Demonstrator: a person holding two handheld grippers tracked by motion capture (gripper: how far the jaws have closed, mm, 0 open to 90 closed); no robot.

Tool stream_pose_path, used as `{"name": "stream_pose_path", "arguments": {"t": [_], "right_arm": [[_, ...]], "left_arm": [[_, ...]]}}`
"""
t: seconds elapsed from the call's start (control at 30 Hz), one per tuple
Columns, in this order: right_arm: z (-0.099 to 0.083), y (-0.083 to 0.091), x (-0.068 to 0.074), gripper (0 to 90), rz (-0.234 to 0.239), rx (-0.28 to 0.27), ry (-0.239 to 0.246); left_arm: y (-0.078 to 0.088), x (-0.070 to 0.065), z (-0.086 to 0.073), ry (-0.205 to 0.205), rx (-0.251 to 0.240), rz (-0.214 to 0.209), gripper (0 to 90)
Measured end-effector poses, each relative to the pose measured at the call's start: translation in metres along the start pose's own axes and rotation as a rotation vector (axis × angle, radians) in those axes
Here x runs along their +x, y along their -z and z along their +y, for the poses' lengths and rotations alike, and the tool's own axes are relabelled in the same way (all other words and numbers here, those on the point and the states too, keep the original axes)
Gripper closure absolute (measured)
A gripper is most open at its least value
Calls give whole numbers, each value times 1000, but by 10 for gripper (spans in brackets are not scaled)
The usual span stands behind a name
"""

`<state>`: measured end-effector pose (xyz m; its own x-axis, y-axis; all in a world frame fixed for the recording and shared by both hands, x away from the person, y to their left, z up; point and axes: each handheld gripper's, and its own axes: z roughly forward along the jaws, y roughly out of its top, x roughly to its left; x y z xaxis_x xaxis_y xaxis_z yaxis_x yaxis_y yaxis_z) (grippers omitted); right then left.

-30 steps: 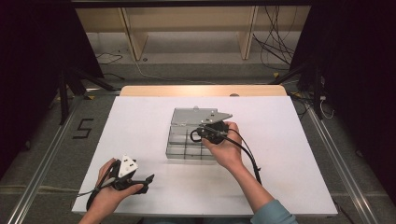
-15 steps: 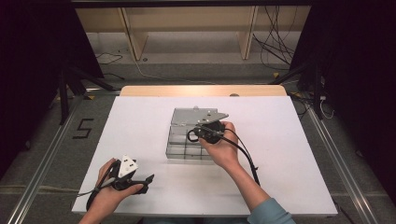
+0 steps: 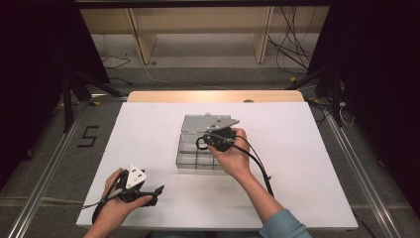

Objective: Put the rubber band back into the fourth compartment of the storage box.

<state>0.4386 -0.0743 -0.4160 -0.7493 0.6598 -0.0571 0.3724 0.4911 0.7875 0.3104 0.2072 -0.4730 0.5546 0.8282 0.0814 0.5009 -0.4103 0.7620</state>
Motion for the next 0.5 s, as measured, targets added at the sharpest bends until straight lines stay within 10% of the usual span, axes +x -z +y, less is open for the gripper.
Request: {"name": "stream_pose_path", "arguments": {"t": [0.5], "right_arm": [[1, 0, -1, 891, 6, 5, -3]], "left_arm": [[0, 0, 0, 2, -2, -1, 161]]}}
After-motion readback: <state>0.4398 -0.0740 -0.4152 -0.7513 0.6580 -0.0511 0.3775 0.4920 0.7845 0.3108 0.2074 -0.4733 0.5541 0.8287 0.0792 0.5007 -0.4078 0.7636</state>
